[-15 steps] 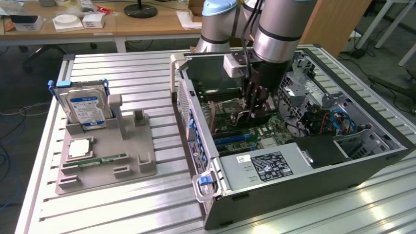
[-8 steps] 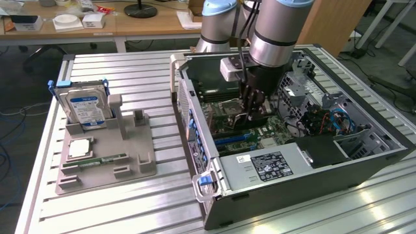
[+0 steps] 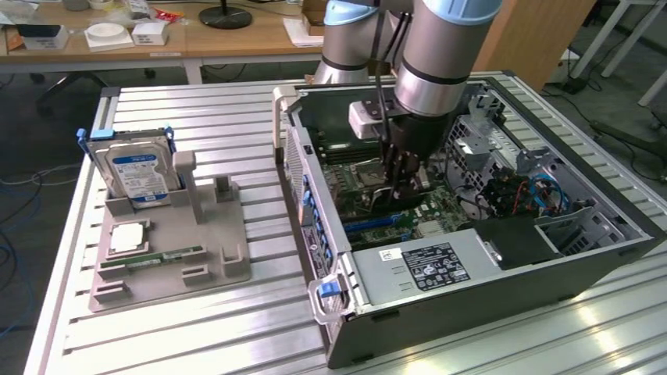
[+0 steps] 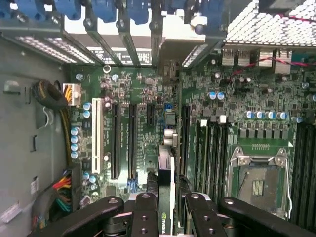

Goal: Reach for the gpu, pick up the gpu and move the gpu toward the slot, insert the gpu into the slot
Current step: 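Insert the gpu into the slot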

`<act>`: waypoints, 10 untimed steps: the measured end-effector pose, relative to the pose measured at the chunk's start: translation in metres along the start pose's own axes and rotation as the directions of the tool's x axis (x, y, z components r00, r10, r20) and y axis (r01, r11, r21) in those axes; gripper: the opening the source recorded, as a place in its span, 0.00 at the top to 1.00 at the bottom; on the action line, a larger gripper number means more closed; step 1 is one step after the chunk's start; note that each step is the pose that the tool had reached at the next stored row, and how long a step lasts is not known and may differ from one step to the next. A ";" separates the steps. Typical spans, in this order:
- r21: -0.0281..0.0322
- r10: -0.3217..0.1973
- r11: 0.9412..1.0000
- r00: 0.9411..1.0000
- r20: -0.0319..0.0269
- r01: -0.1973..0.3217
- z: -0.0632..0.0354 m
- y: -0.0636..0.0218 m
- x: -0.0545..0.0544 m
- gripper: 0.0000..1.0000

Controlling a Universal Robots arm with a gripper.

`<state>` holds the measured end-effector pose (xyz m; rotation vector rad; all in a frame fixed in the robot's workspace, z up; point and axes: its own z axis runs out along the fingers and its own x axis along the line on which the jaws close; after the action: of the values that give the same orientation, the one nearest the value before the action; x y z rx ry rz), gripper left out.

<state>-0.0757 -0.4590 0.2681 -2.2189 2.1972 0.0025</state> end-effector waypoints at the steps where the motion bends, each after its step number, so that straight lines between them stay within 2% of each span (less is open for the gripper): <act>1: 0.000 0.000 1.000 1.000 0.000 0.000 0.0009 0.0018 0.000 0.74; 10: 0.000 0.000 1.000 1.000 0.000 0.000 0.0076 0.0047 0.000 0.74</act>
<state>-0.0803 -0.4588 0.2605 -2.2188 2.1974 0.0024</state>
